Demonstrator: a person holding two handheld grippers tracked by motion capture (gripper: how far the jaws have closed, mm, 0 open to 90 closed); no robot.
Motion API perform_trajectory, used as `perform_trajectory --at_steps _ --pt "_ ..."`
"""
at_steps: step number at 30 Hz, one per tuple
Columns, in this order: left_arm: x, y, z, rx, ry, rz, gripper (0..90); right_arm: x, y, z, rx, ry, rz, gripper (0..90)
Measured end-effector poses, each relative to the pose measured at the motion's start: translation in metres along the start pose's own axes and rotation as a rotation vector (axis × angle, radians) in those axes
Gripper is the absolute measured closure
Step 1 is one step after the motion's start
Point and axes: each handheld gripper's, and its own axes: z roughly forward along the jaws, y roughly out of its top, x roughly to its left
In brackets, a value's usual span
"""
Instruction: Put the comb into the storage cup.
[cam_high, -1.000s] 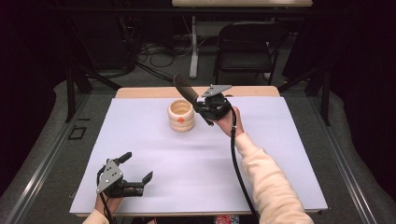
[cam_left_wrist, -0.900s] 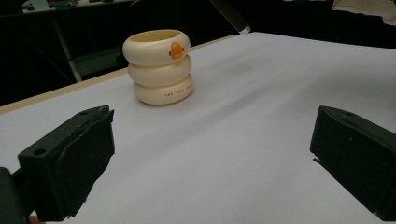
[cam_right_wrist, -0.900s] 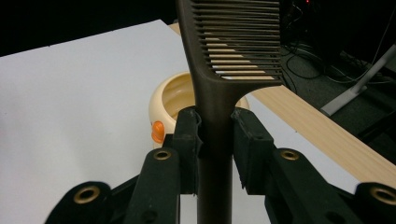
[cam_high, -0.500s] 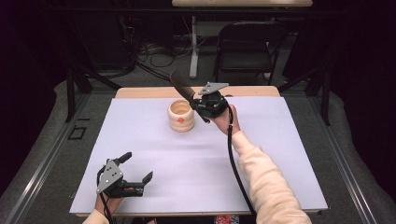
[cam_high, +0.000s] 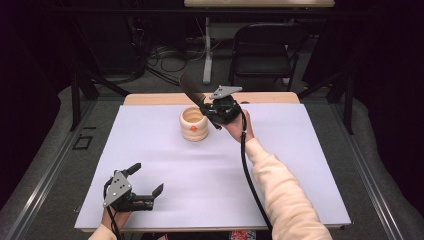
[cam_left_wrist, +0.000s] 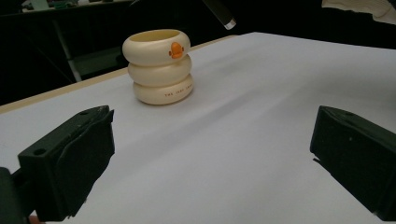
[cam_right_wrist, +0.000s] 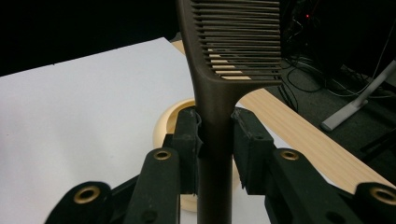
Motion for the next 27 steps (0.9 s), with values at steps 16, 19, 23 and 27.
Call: perform_trajectory --at_steps 16,19,23,27 --pt "0.000 0.000 0.000 0.000 0.000 0.002 0.1 0.001 0.007 0.006 -0.016 0.003 -0.003 72.5" --pt "0.000 0.000 0.000 0.000 0.000 0.000 0.1 0.001 0.008 0.007 -0.025 0.004 -0.003 72.5" --pt "0.000 0.000 0.000 -0.001 0.001 -0.001 0.1 0.003 0.009 0.009 -0.032 0.004 -0.010 72.5" --pt "0.000 0.000 0.000 0.000 0.001 -0.001 0.1 0.003 0.011 0.011 -0.036 0.007 -0.010 72.5"
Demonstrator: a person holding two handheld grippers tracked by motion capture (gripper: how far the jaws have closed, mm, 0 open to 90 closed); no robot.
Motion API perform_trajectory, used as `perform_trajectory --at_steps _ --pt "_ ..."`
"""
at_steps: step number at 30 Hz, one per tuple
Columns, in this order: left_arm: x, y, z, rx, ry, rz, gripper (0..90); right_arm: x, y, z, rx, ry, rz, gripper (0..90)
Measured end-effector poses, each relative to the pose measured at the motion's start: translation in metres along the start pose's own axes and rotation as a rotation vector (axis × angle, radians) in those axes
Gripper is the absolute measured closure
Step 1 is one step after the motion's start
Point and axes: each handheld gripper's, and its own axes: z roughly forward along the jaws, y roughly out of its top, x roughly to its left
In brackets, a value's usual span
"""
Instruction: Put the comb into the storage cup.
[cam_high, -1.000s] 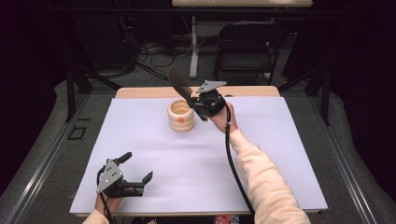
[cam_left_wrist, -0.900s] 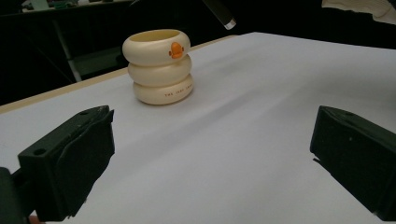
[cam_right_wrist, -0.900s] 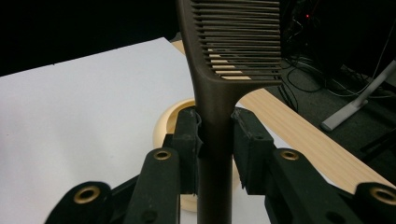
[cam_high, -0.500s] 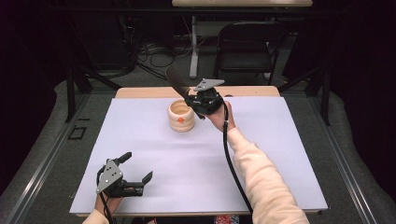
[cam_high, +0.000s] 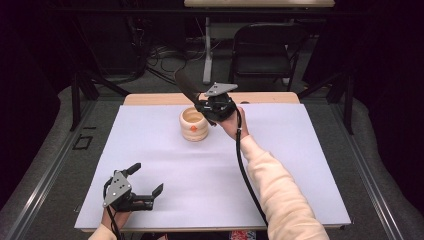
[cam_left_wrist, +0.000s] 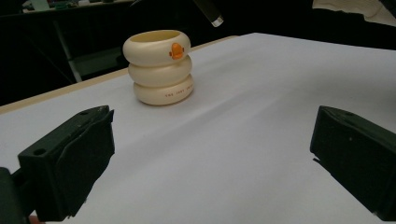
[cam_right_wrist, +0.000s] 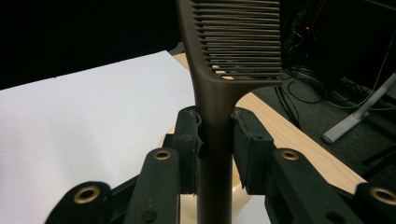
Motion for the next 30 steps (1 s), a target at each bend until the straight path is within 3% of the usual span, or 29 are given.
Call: perform_trajectory --at_steps 15,30 --pt "0.000 0.000 0.000 0.000 -0.002 -0.001 0.1 0.000 0.003 0.008 -0.020 -0.009 0.003 72.4" --pt "0.000 0.000 0.000 0.001 -0.001 -0.001 0.1 0.004 0.009 0.012 -0.051 -0.023 -0.023 72.4"
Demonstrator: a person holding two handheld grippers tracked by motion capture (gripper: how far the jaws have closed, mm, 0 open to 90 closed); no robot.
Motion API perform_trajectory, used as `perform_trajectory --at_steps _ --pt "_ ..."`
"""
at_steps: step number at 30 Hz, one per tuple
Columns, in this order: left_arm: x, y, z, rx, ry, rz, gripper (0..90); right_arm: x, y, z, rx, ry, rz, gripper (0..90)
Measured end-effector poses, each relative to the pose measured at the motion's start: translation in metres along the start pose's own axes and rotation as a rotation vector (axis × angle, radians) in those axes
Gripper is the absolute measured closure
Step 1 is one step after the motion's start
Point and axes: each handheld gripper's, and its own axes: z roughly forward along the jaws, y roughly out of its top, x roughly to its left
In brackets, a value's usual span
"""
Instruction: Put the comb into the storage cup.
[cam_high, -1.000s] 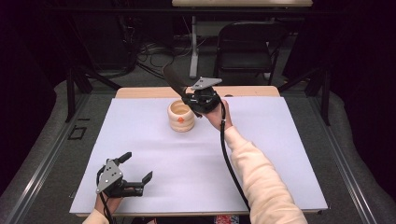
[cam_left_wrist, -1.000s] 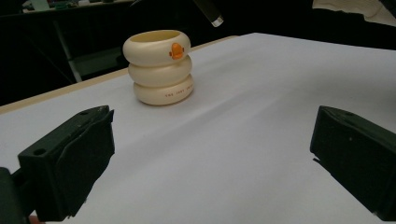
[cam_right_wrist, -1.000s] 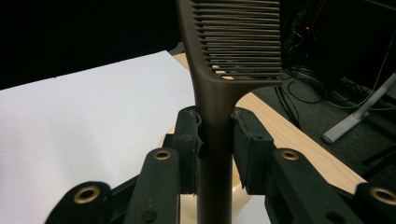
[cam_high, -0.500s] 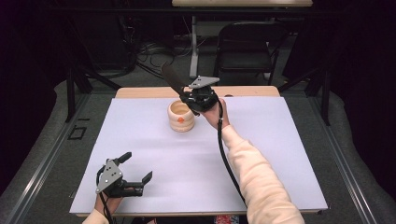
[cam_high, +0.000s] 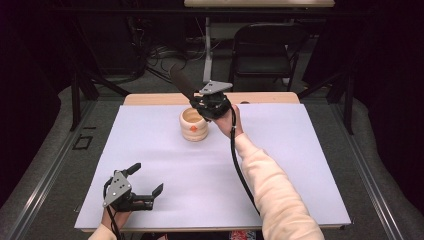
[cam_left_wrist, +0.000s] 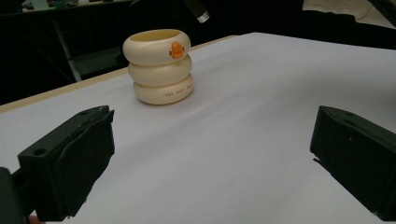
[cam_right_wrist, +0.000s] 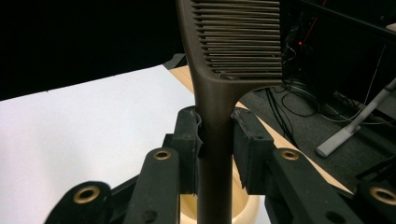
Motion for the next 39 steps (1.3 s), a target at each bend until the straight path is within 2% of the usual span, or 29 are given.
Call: perform_trajectory --at_steps 22,39 --pt "0.001 0.000 0.001 0.003 0.001 0.003 0.0 0.002 0.009 0.011 -0.023 0.012 -0.035 72.4" --pt "0.001 0.000 0.000 -0.001 -0.002 0.001 0.1 0.005 0.011 0.023 -0.043 0.015 -0.036 72.4"
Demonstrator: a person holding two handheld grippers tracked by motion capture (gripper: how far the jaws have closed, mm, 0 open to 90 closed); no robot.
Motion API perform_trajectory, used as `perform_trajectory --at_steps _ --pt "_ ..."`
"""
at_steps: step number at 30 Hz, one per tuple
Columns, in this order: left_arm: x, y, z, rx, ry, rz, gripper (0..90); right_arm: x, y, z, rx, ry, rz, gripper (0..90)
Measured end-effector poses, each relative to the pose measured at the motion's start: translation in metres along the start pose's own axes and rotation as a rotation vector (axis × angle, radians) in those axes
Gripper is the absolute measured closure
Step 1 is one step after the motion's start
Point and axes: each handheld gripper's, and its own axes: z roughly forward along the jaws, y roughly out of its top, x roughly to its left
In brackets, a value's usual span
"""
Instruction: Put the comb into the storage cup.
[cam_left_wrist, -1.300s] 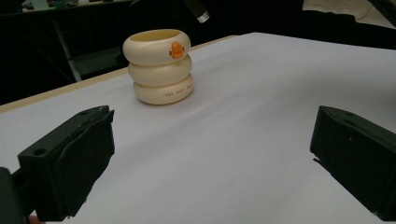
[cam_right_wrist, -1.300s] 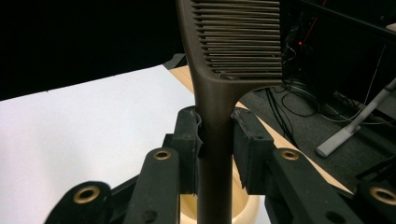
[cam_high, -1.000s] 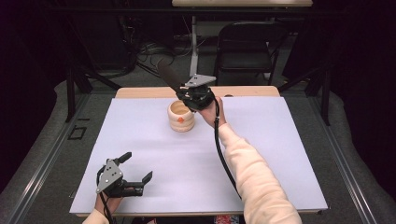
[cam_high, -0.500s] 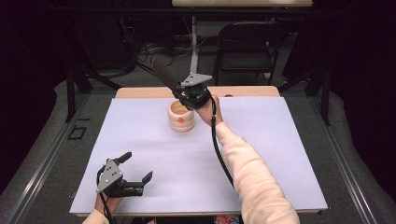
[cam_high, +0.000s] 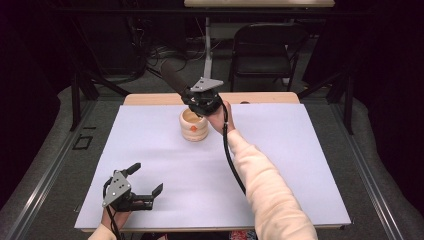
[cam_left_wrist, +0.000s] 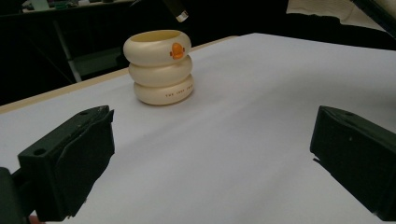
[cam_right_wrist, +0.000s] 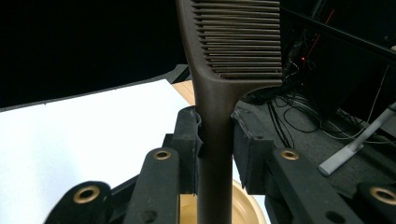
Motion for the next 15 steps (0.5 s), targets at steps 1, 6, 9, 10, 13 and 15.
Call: perform_trajectory --at_steps 1,6,9,10,13,15 --pt "0.0000 0.0000 0.0000 0.001 0.000 0.000 0.1 0.0000 -0.0004 0.0004 -0.005 -0.004 0.003 72.4" --pt "-0.0001 0.0001 0.0002 0.000 0.000 0.000 0.1 -0.0003 -0.0019 0.0025 -0.021 -0.011 0.013 72.4" --pt "-0.0005 0.0002 0.0001 -0.001 0.000 -0.001 0.1 0.0004 -0.0031 0.0041 -0.023 -0.012 0.017 72.4" --pt "-0.0005 0.0003 0.0001 -0.001 0.000 0.000 0.1 0.0007 -0.0035 0.0047 -0.028 -0.015 0.016 72.4" --pt "-0.0005 0.0004 0.0000 -0.002 -0.002 -0.001 0.1 0.0017 -0.0037 0.0056 -0.035 -0.022 0.012 72.4" --pt "-0.0005 0.0004 0.0000 -0.002 -0.003 -0.001 0.1 0.0021 -0.0039 0.0068 -0.048 -0.026 0.011 72.4"
